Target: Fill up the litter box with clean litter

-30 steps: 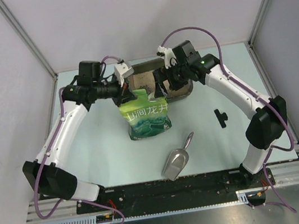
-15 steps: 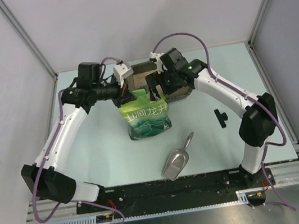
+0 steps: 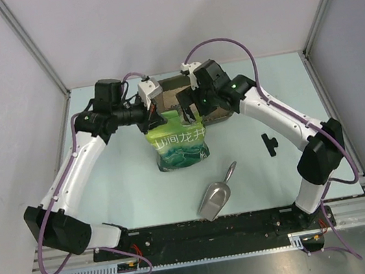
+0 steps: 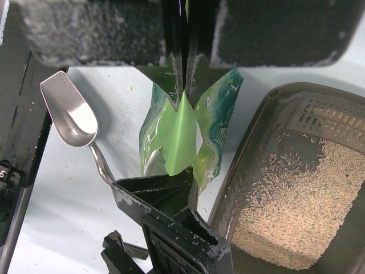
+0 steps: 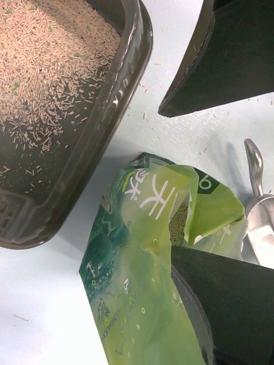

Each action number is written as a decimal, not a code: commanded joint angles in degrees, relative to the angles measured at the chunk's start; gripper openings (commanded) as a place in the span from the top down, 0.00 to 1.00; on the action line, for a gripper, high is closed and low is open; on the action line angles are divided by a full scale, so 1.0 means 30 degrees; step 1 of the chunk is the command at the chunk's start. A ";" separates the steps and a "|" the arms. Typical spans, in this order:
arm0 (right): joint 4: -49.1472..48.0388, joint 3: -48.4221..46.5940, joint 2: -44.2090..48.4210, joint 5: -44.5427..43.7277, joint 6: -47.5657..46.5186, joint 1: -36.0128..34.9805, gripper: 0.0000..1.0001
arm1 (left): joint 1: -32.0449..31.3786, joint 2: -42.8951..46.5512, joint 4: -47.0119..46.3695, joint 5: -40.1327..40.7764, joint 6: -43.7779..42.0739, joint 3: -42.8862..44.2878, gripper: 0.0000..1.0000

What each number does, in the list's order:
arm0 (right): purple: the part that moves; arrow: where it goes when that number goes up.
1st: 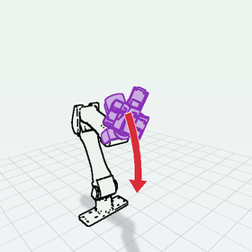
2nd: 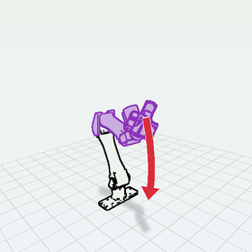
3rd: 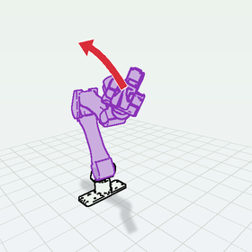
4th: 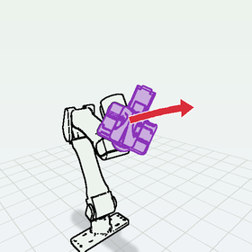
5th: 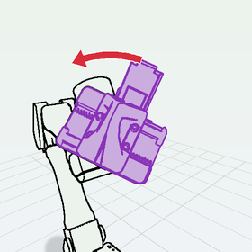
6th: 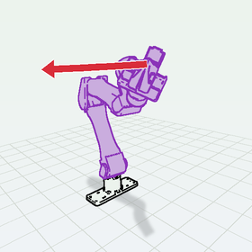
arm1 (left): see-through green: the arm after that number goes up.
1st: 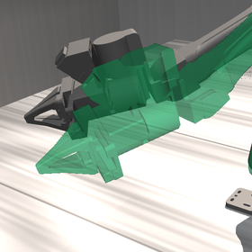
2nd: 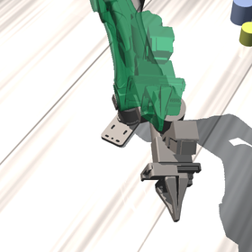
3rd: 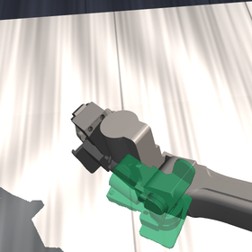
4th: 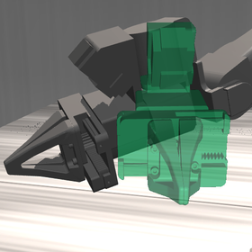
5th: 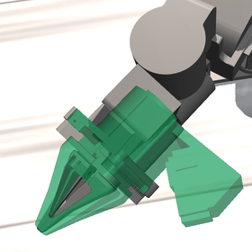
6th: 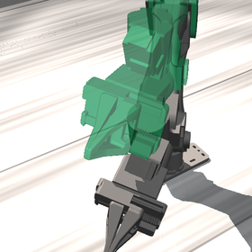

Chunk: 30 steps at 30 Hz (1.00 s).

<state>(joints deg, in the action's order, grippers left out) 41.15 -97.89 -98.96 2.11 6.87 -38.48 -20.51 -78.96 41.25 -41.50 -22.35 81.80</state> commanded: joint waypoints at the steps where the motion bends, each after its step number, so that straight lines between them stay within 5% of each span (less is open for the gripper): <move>1: -0.0094 -0.0213 -0.0148 -0.1776 -0.0355 -0.0385 0.00 | -0.0076 0.1417 -0.1798 -0.0905 0.0477 0.0185 1.00; 17: 0.1022 0.1486 0.3042 -0.4511 -0.4020 0.0316 0.00 | -0.0047 0.1300 -0.1886 -0.0875 0.0536 0.0068 1.00; 30: 0.0200 -0.1033 0.1375 0.0145 -0.1910 0.0083 0.00 | -0.0076 0.1329 -0.1916 -0.0963 0.0565 -0.0049 1.00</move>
<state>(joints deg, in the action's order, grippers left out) 42.70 -97.19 -93.93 -1.61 -0.84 -37.63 -20.88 -78.70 40.42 -41.30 -21.41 81.28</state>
